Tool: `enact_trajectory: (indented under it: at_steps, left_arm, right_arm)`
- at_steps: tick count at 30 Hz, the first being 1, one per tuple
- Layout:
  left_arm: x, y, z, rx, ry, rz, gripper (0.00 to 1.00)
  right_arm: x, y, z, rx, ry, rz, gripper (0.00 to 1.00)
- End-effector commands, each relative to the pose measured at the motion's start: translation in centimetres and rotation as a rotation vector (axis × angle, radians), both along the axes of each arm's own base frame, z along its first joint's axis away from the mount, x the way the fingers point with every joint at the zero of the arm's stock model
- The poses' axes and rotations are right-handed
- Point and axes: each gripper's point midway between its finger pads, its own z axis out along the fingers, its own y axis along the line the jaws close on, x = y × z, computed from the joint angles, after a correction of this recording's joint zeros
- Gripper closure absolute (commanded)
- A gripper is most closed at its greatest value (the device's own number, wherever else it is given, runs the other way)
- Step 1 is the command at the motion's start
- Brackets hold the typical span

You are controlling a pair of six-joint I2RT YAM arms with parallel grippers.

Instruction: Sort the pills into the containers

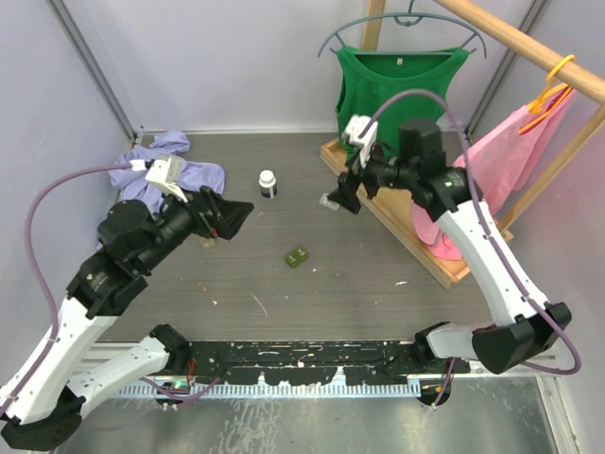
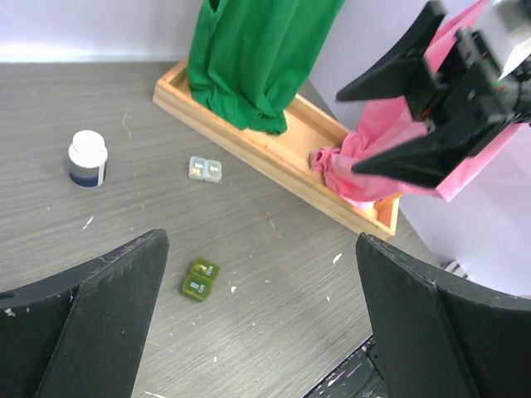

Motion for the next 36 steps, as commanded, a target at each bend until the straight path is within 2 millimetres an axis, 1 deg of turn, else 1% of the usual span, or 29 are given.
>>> enact_trajectory:
  at_steps: [1,3,6,8,12,14,17,21,25,29,36]
  left_arm:
    - [-1.7,1.6,3.5,-0.018,-0.029,0.014,0.02]
    - [-2.4,1.8,4.7,-0.032,-0.037,-0.001,0.02]
    - [-3.4,2.2,6.2,-0.037,-0.055,-0.023,0.02]
    - [-4.0,2.3,6.9,-0.030,-0.061,-0.040,0.02]
    - [-4.7,2.4,7.8,-0.029,-0.079,-0.060,0.02]
    - [-4.8,2.5,7.9,-0.029,-0.084,-0.060,0.02]
    - [-4.8,2.6,7.7,-0.021,-0.087,-0.061,0.02]
    - [-4.9,2.7,7.5,-0.011,-0.091,-0.062,0.02]
    - [-4.8,2.6,6.6,0.009,-0.082,-0.065,0.02]
    - [-4.7,2.3,6.0,0.019,-0.068,-0.074,0.02]
    - [-4.4,2.1,6.0,0.031,-0.075,-0.078,0.02]
  right_arm:
    - [0.5,-2.6,10.1,0.111,-0.131,-0.236,0.00]
    - [-0.6,-2.8,13.2,0.167,-0.176,-0.240,0.00]
    - [-1.9,-2.7,16.1,0.252,-0.160,-0.237,0.00]
    - [-2.2,-2.9,17.9,0.330,-0.135,-0.273,0.00]
    - [-2.5,-4.2,20.4,0.466,-0.064,-0.405,0.00]
    - [-3.1,-4.3,21.2,0.497,-0.046,-0.408,0.00]
    - [-3.3,-4.6,21.5,0.512,-0.037,-0.421,0.00]
    - [-2.9,-4.8,21.0,0.511,-0.026,-0.442,0.00]
    - [-3.2,-4.7,20.8,0.506,-0.020,-0.414,0.00]
    - [-3.1,-4.9,20.7,0.489,-0.035,-0.411,0.00]
    - [-2.9,-5.4,20.2,0.467,-0.055,-0.423,0.00]
